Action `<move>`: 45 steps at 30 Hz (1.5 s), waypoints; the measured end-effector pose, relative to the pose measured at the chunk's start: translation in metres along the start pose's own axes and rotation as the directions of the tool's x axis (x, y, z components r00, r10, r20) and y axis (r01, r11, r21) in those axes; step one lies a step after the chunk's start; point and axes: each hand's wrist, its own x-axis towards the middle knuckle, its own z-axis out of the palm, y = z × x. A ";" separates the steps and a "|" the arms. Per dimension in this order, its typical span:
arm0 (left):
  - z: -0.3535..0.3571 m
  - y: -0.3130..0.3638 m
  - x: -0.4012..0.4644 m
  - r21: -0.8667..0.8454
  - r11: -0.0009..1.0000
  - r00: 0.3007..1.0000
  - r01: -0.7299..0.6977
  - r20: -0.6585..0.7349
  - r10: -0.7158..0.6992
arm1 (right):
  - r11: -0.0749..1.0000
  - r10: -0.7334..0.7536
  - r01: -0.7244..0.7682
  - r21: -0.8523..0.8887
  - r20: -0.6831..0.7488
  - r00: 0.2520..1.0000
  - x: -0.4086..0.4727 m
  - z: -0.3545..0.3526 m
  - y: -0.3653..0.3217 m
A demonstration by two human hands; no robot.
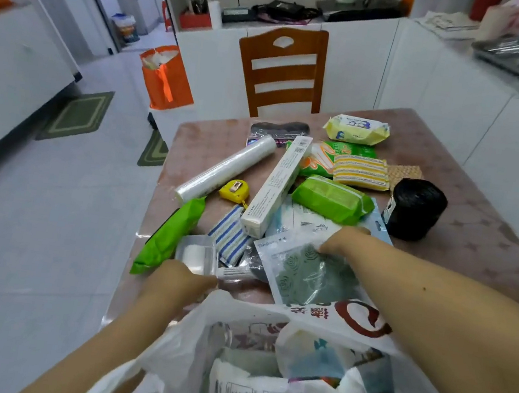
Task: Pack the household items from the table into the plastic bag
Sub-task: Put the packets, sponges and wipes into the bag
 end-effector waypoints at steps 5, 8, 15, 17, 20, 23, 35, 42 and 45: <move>-0.011 -0.010 0.006 0.149 0.988 0.993 -0.033 -0.104 0.049 | 0.941 -0.070 0.024 0.338 0.124 0.990 0.009 -0.012 0.006; -0.023 -0.010 0.001 0.223 0.974 0.952 -0.043 -0.287 0.108 | 0.896 -0.132 0.072 0.438 0.109 0.985 0.003 -0.031 0.008; -0.033 0.006 -0.003 0.154 0.950 0.831 -0.270 -0.461 0.311 | 0.562 -0.426 0.312 0.766 -0.056 0.903 -0.021 -0.073 0.028; -0.029 0.011 0.005 0.024 0.943 0.845 -0.333 -0.436 0.309 | 0.542 -0.441 0.340 0.769 -0.084 0.893 -0.026 -0.074 0.027; -0.020 0.019 0.013 -0.147 0.918 0.887 -0.368 -0.350 0.299 | 0.601 -0.422 0.360 0.714 -0.100 0.901 -0.022 -0.058 0.022; -0.010 0.022 0.022 -0.255 0.892 0.911 -0.373 -0.284 0.299 | 0.608 -0.397 0.341 0.716 -0.098 0.913 -0.013 -0.037 0.022; 0.024 0.015 0.033 -0.154 0.911 0.915 -0.383 -0.201 0.351 | 0.403 -0.515 0.385 0.830 -0.142 0.845 -0.010 -0.054 0.045; -0.012 0.038 0.017 -0.736 0.501 0.805 -0.456 -0.101 0.584 | 0.071 -0.447 0.280 0.957 -0.220 0.867 -0.017 -0.084 0.001; -0.026 0.061 0.012 -0.942 0.312 0.720 -0.125 0.130 0.681 | 0.054 -0.459 0.194 0.980 -0.148 0.876 -0.024 -0.086 -0.031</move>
